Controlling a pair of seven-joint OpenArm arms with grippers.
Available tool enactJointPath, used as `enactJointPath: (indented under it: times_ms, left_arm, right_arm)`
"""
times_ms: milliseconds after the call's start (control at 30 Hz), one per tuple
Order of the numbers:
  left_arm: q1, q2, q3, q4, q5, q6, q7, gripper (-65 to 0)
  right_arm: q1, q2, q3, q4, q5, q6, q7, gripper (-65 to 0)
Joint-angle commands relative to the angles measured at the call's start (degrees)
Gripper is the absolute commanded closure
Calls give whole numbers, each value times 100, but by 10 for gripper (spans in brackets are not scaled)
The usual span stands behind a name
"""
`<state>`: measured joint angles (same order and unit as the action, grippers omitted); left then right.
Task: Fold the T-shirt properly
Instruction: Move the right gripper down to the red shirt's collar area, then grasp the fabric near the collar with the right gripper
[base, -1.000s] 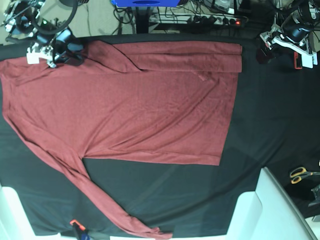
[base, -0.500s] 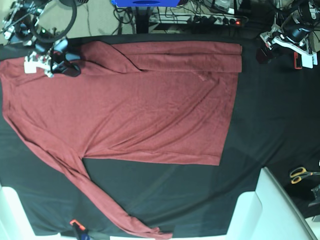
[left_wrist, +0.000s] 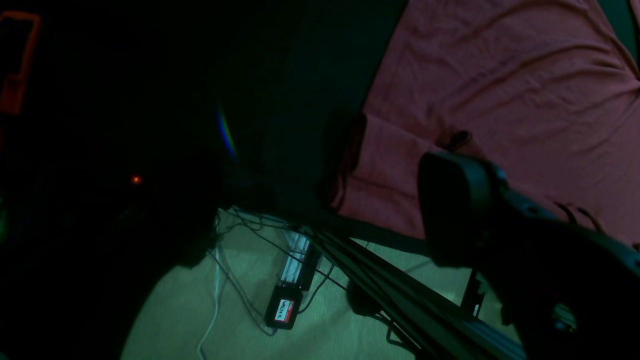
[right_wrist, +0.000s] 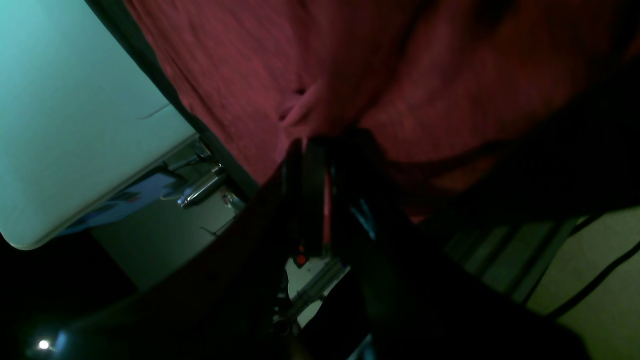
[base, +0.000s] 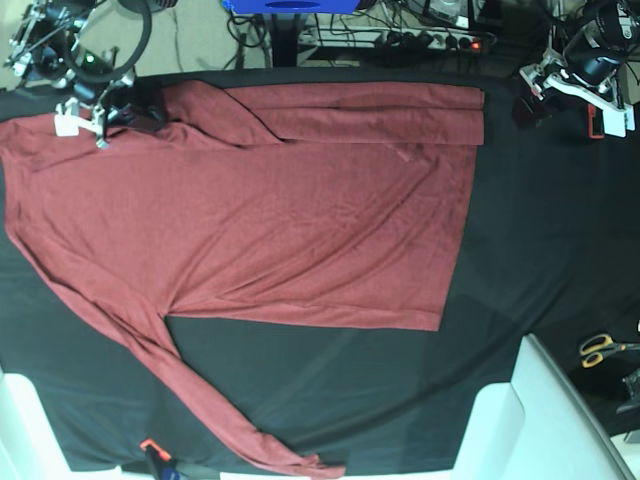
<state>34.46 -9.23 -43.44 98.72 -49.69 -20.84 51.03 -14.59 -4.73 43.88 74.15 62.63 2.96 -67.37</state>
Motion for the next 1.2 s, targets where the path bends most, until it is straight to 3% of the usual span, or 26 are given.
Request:
enactJointPath:
  times_ms: [0,233,367,833,1000,1167]
  left_arm:
    - [40,-74,-56,67,-81,5,-87,-601]
    - [40,-74,-56,67,-81,5,-87,-601]
    - [40,-74,-56,67,-81,5,-87,-601]
    - [31,-74,-56,67,-81,14,-87,-601]
    - [31,-74,-56,67,-81,14,-87,-601]
    - [31,-74,-56,67,-81,14,-87,-601]
  right_arm:
    - [74,38,21,106,132,16,-63,-8]
    - [391,56,-23,115,124,7,-107,-8]
    - [575,152,-23,80,124,-292,-107,-8]
    - [1129,205,-32,80,115,-336,-107,-8]
    - [1358,293,-32,71,115,-740,-107,-8]
    - [1393,293,21,115,141,-775,-335,-15]
